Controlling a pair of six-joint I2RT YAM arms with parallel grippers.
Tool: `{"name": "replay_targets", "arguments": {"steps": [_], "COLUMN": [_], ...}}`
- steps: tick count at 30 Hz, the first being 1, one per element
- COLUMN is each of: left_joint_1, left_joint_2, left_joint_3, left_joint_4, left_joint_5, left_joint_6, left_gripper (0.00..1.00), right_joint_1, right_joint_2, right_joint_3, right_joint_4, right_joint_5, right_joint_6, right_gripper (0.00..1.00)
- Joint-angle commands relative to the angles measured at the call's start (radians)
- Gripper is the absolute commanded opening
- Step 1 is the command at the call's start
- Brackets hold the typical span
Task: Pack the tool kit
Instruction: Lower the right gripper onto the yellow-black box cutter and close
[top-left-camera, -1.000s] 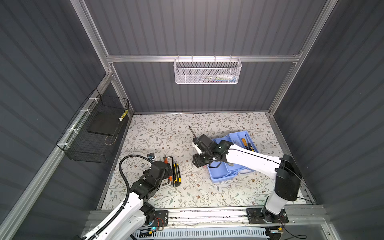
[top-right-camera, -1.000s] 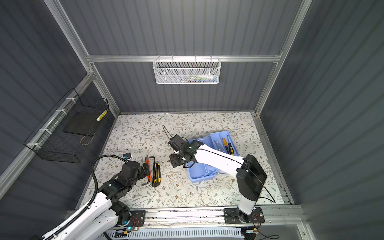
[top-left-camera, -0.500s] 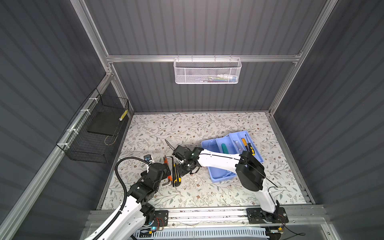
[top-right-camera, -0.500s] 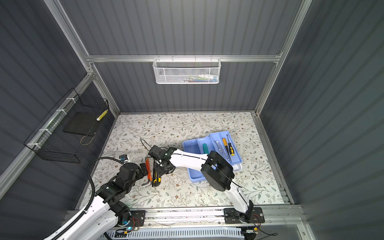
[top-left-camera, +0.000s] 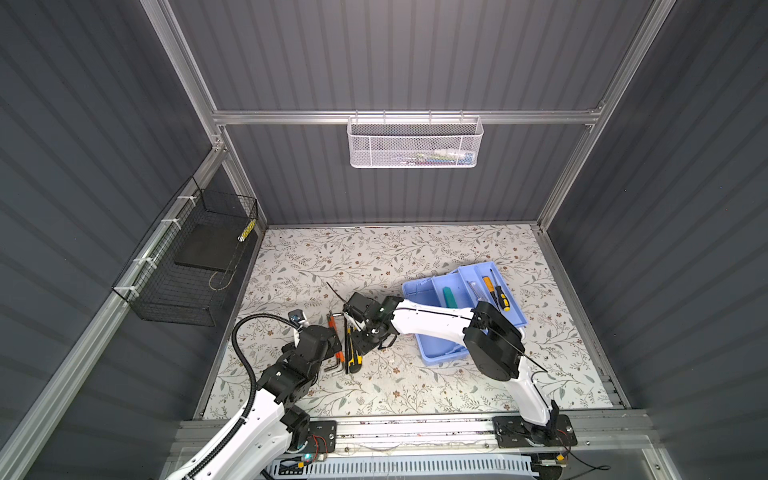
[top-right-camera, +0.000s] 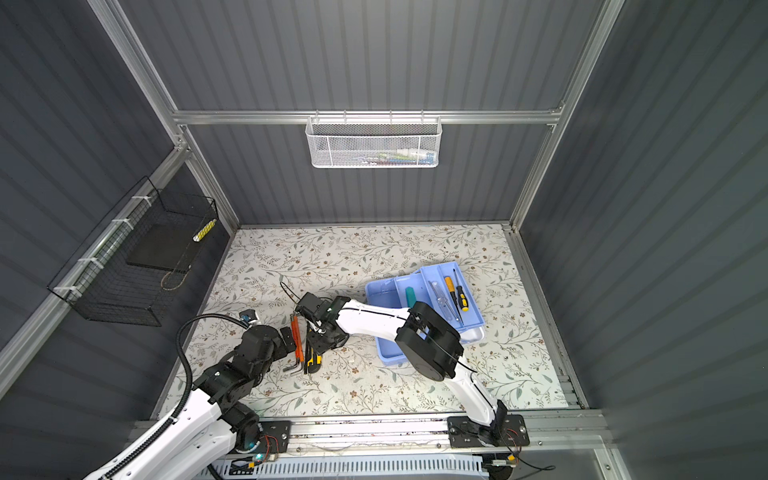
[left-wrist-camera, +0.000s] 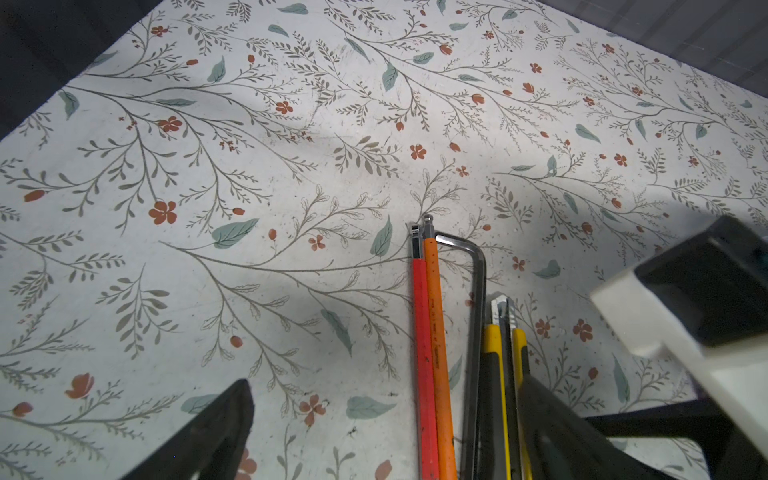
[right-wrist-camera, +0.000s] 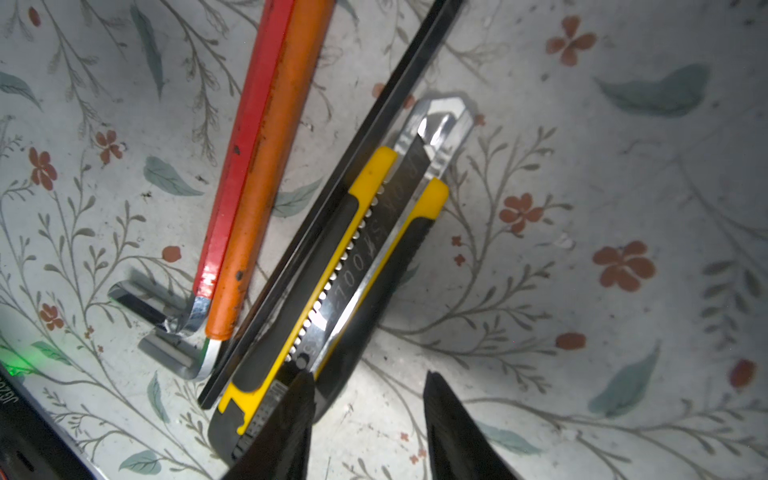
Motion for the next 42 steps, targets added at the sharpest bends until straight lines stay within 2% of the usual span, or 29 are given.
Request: {"name": "replay_targets", "arguments": {"steps": [1,8,13,19,23,28,31,37,42], "left_joint_1": [0.008,0.008,0.008,0.008,0.007,0.008,0.008,0.007,0.008], "left_joint_2": [0.003,0.011,0.003,0.014,0.023,0.030,0.030,0.000,-0.011], "left_joint_3": [0.000,0.001,-0.002,0.001,0.003,0.004,0.005,-0.002,-0.006], "left_joint_4": [-0.013,-0.011,-0.004,-0.001,0.003,0.005,0.004,-0.004,-0.005], "left_joint_5": [-0.009,0.001,0.006,0.012,0.015,0.020,0.018,0.010,0.008], "left_joint_6": [-0.002,0.005,0.011,0.016,0.019,0.023,0.022,0.016,0.013], "left_gripper": [0.99,0.99,1.00,0.99,1.00,1.00,0.99,0.99,0.99], "right_joint_1": [-0.001,-0.002,-0.016,-0.059,-0.058,-0.051,-0.032,0.013,0.028], "right_joint_2": [0.021,0.088,0.026,-0.083,-0.138,-0.188,-0.166,-0.089,-0.037], "right_joint_3": [0.014,0.083,0.014,-0.092,-0.092,-0.094,-0.099,-0.078,-0.022], "right_joint_4": [0.017,-0.056,-0.070,-0.069,-0.084,-0.078,-0.086,-0.113,-0.176], "right_joint_5": [-0.004,0.034,0.106,0.129,0.131,0.081,0.071,0.116,0.203], "right_joint_6": [0.003,-0.038,-0.070,-0.116,-0.161,-0.082,-0.030,0.040,0.065], "right_gripper": [0.47,0.46,0.45,0.46,0.50,0.55,0.57,0.61,0.62]}}
